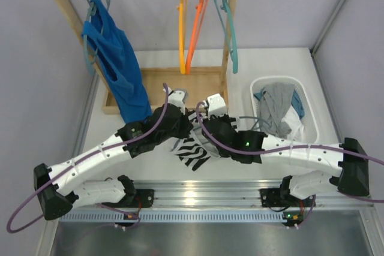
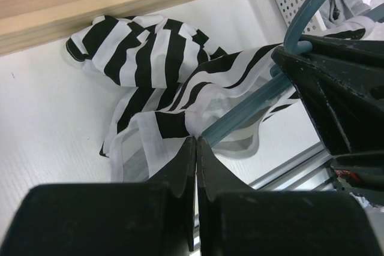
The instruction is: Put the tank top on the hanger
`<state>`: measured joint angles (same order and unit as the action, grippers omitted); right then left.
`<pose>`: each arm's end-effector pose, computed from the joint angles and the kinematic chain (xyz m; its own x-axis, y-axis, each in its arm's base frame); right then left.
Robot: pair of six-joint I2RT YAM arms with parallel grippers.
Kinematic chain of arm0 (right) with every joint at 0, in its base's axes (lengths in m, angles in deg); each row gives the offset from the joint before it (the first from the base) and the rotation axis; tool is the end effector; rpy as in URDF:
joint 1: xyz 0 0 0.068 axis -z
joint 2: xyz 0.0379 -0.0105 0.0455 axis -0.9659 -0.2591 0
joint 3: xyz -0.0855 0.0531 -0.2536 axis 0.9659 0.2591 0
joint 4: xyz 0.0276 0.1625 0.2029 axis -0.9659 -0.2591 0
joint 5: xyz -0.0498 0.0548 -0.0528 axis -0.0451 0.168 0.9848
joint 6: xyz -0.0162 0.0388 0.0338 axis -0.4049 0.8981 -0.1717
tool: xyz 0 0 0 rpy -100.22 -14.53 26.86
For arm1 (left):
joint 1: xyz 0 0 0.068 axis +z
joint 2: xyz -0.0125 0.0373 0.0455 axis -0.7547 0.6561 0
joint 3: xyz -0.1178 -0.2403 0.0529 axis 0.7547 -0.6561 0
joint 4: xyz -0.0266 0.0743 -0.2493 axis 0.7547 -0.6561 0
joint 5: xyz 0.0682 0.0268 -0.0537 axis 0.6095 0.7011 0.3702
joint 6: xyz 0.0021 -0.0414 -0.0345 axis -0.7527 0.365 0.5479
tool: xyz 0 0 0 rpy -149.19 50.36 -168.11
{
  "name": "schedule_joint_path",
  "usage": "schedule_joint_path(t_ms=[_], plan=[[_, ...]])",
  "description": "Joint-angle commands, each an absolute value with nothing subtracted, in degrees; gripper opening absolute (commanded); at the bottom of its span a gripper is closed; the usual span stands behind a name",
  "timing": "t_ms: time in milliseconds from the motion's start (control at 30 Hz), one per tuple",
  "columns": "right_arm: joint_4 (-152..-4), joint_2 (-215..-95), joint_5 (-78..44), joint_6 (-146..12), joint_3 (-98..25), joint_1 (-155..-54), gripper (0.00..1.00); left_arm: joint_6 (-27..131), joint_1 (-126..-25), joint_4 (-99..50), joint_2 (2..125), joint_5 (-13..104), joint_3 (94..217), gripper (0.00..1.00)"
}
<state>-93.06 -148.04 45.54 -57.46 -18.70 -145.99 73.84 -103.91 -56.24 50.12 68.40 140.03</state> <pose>0.1186 0.2551 0.3041 -0.2574 -0.2523 -0.9328 -0.2615 0.9475 -0.1842 0.1415 -0.1857 0.3225 -0.6411 -0.0070 -0.7674 0.3856 0.8616 -0.3300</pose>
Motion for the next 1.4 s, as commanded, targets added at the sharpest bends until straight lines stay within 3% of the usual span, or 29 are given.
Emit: schedule_joint_path(t_ms=[0,400,1000,1100,1133,1233,1367], plan=[[-89.2,-146.53,48.44,-55.54,-21.72,-147.32,0.0,75.1,-104.02,-52.08,49.43,68.8,143.33,0.0],[-92.36,-148.64,55.83,-54.57,-25.68,-147.41,0.0,80.11,-104.02,-55.25,44.25,71.0,140.17,0.0],[-92.28,-149.35,54.34,-55.35,-29.37,-151.54,0.0,74.5,-104.02,-51.31,44.68,71.44,144.47,0.0],[-92.27,-148.73,54.52,-55.8,-29.63,-152.06,0.0,72.21,-104.02,-51.2,44.59,71.7,145.17,0.08],[-92.62,-148.64,54.52,-55.8,-29.81,-152.15,0.0,71.51,-104.02,-51.46,44.77,71.44,145.52,0.21],[-93.07,-147.59,54.08,-56.41,-30.16,-152.24,0.0,69.14,-104.02,-51.29,44.51,70.3,145.96,0.37],[-94.12,-146.45,53.38,-57.12,-30.69,-152.33,0.0,65.63,-104.02,-50.24,43.02,67.75,146.4,0.44]])
